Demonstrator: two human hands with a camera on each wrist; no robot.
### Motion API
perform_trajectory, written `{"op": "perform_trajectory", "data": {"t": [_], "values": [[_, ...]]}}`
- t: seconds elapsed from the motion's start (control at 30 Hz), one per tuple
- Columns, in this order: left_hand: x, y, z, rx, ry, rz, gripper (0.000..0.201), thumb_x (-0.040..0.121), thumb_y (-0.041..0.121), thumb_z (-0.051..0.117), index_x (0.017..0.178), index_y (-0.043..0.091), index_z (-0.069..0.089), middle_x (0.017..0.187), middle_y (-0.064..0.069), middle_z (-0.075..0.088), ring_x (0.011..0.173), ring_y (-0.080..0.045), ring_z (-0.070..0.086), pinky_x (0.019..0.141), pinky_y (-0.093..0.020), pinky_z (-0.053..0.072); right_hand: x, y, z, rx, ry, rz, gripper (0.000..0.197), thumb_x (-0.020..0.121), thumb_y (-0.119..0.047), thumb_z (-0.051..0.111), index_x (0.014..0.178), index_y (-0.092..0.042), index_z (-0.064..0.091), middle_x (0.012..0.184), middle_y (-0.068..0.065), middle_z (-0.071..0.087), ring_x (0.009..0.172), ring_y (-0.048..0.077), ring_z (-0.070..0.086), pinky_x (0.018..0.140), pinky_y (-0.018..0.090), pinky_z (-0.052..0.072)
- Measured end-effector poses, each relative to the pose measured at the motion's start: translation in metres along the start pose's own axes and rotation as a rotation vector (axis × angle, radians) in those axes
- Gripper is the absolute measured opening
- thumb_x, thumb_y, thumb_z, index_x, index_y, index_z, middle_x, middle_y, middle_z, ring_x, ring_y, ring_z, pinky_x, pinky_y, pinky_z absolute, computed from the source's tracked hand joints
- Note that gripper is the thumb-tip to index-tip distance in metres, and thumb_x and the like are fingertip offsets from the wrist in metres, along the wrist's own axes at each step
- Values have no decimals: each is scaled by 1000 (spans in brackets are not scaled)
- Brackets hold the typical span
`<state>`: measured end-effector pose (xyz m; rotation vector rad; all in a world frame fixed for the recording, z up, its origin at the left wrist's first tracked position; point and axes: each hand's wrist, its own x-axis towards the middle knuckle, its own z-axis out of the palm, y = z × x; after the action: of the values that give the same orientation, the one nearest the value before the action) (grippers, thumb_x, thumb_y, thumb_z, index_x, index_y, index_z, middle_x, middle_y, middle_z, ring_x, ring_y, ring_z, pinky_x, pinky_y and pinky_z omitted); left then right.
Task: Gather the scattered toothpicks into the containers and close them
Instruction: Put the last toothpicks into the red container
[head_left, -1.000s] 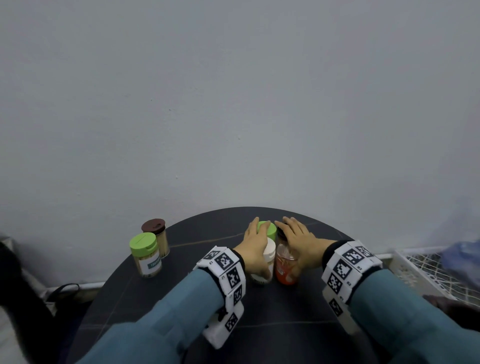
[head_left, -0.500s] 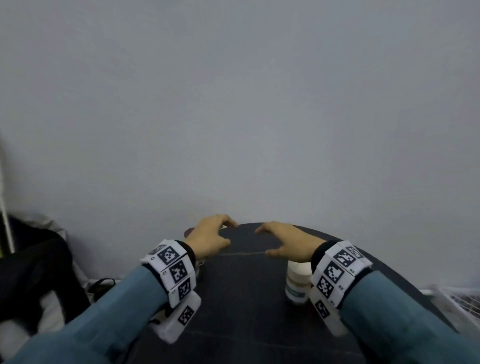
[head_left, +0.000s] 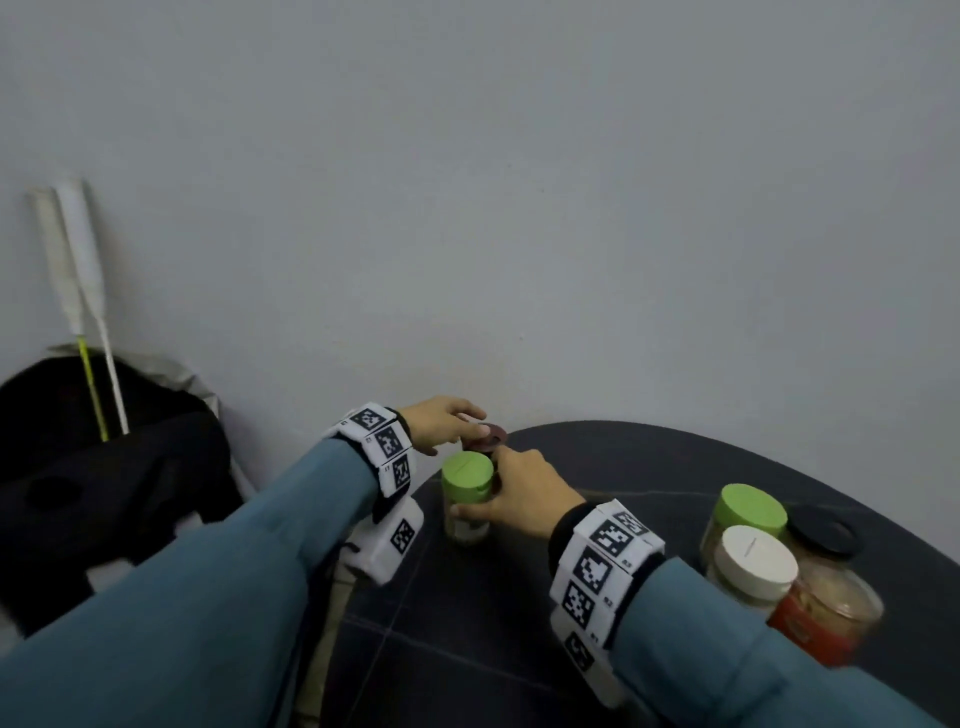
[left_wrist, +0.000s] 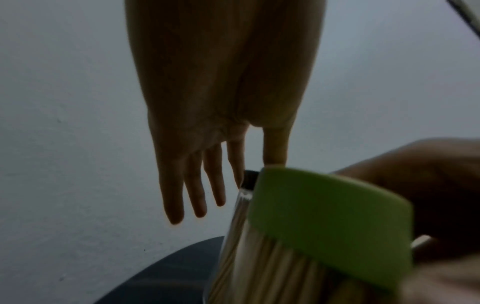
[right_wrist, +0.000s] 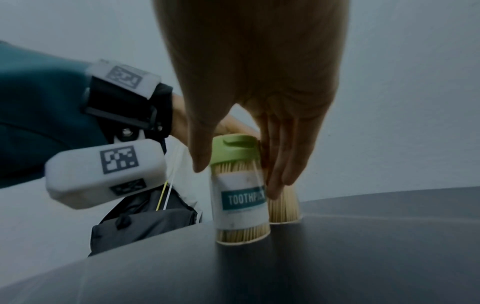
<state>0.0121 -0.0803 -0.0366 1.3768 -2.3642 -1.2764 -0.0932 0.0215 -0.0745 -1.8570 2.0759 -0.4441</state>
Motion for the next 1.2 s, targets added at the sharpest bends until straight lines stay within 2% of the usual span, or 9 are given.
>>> {"op": "perform_trajectory", "data": {"t": [0.1,0.23,0.5,0.7,0.83,0.9,0.97,1.07,1.2], "values": [[6,-8,5,-87,-49,-12,35,98,30,51,130,17,51,122,-5,54,118,-24,49,95,-40,44,3,1,3,28,49,-32,67,72,-54,70,123,-15,53,115,9,61,105,27,59,88,39,50],[5,-11,8,-204,-47,8,27,97,26,52,120,13,56,97,1,56,87,-13,51,71,-25,46,-1,3,-1,34,50,-66,54,75,-49,69,114,-14,58,110,10,63,101,26,60,84,37,51],[-6,-5,22,-360,-13,17,8,96,15,54,102,10,55,86,-2,55,73,-11,53,54,-16,52,-37,22,-42,-46,65,18,40,71,-48,70,76,-12,53,85,7,59,81,23,56,63,29,40],[-17,19,42,-372,19,81,4,95,11,55,91,10,57,81,-3,57,58,-4,59,49,-12,49,-68,58,-92,-129,100,149,48,70,-43,72,94,-3,63,99,14,64,92,27,59,72,33,47],[-22,38,64,-435,-79,95,4,95,11,54,97,9,58,88,-5,60,75,-12,60,61,-17,53,-77,79,-114,-237,91,222,51,72,-41,71,106,-5,59,107,12,62,98,27,57,75,31,46],[-23,44,75,-375,-76,120,11,95,12,55,106,10,57,84,-1,60,67,-6,59,59,-16,51,-76,87,-118,-332,51,264,53,72,-44,71,110,-11,56,112,8,61,103,25,56,90,36,43],[-23,48,86,-317,-84,143,12,94,13,56,107,12,56,80,1,58,57,-1,57,60,-16,48,-74,89,-118,-451,-24,325,54,74,-48,68,115,-15,54,114,4,60,110,25,54,107,53,22],[-25,51,99,-297,-123,154,12,94,12,58,106,10,56,82,0,59,68,-8,55,55,-14,47,-70,88,-114,-534,-160,377,53,79,-46,65,117,-12,53,119,5,59,118,26,51,107,68,2],[-26,54,110,-269,-126,176,15,93,14,59,107,10,60,86,-1,60,73,-9,56,55,-12,48,-68,90,-109,-548,-207,413,52,81,-46,63,118,-11,54,120,6,60,119,26,51,104,72,1]]}}
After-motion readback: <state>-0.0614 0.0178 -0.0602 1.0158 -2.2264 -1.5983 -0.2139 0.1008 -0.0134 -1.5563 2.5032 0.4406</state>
